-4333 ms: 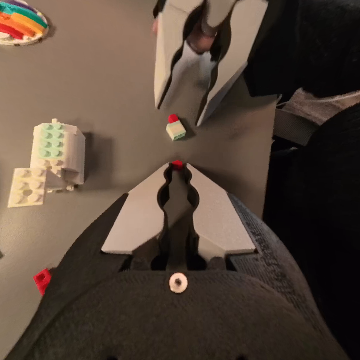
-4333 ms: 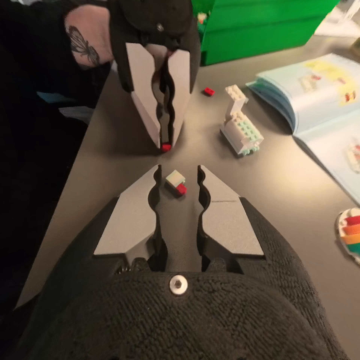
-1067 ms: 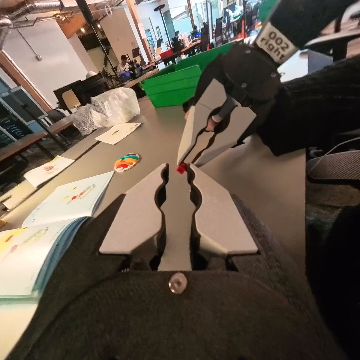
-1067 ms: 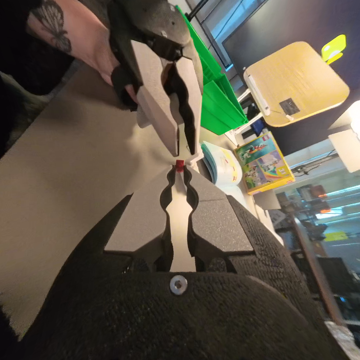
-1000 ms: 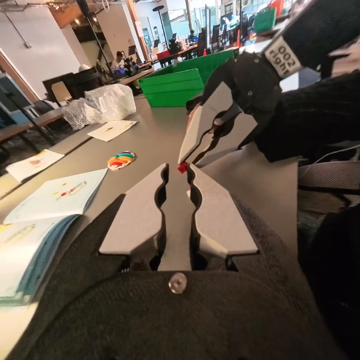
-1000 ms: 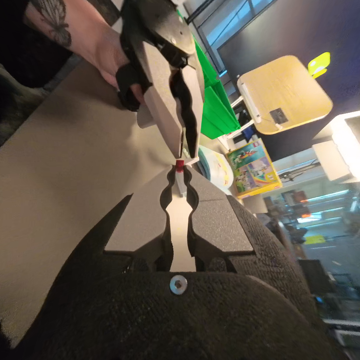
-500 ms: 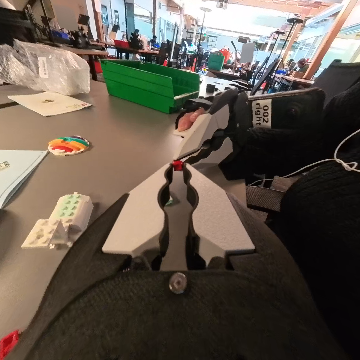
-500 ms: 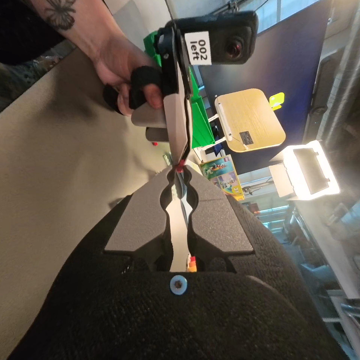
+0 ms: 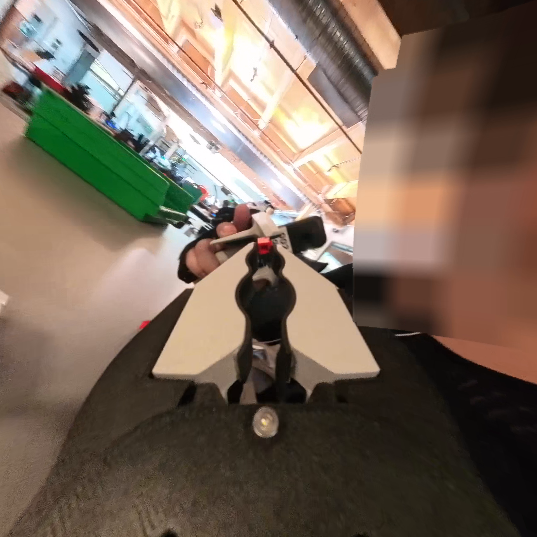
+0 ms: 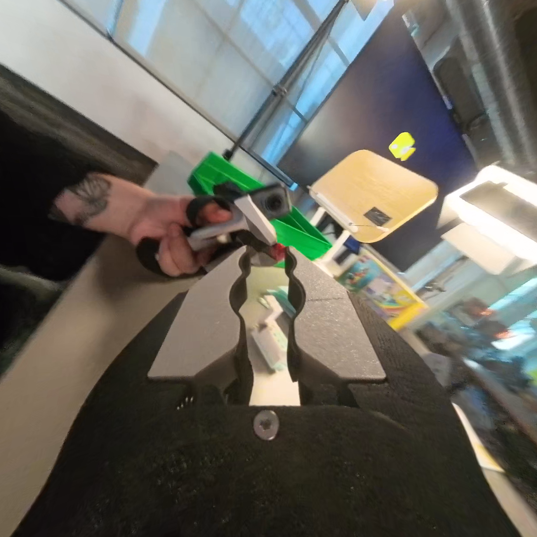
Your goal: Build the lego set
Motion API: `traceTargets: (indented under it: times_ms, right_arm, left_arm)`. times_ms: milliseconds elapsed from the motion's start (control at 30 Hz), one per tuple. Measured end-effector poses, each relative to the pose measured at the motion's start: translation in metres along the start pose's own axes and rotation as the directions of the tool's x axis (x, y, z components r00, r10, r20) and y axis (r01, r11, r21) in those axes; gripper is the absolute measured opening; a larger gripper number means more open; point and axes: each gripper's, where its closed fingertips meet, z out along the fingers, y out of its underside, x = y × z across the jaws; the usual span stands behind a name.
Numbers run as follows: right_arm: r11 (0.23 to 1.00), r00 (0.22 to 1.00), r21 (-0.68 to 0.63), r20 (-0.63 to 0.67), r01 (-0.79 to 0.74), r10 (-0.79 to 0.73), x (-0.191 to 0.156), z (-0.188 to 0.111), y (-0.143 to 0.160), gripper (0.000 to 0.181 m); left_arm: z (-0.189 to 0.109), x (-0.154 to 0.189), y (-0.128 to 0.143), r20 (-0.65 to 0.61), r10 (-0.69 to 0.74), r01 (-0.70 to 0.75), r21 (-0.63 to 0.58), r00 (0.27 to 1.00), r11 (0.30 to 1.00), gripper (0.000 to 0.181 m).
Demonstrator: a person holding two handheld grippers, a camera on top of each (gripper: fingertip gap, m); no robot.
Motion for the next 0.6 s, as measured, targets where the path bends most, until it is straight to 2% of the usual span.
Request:
traceTargets:
  times_ms: [67, 133, 367, 600]
  right_arm:
    - [0.991, 0.988, 0.031, 0.079, -0.133, 0.130, -0.002, -0.002, -0.003, 0.013]
    - [0.982, 0.976, 0.015, 0.117, -0.187, 0.184, -0.003, -0.004, 0.003, 0.010]
    - [0.987, 0.977, -0.045, 0.141, -0.157, 0.162, -0.006, -0.008, 0.014, 0.006]
    - [0.981, 0.972, -0.124, 0.166, -0.149, 0.169, -0.006, -0.015, 0.027, 0.006]
  left_arm:
    - [-0.001, -0.002, 0.002, -0.020, -0.064, 0.064, -0.017, 0.998, 0.998, 0.007]
    - [0.000, -0.003, 0.009, -0.011, -0.081, 0.080, -0.060, 0.997, 0.995, 0.007]
    - [0.001, -0.007, 0.020, 0.009, -0.120, 0.120, -0.135, 0.993, 0.983, 0.007]
    - [0.003, -0.021, 0.026, 0.122, -0.060, 0.082, -0.184, 0.991, 0.980, 0.008]
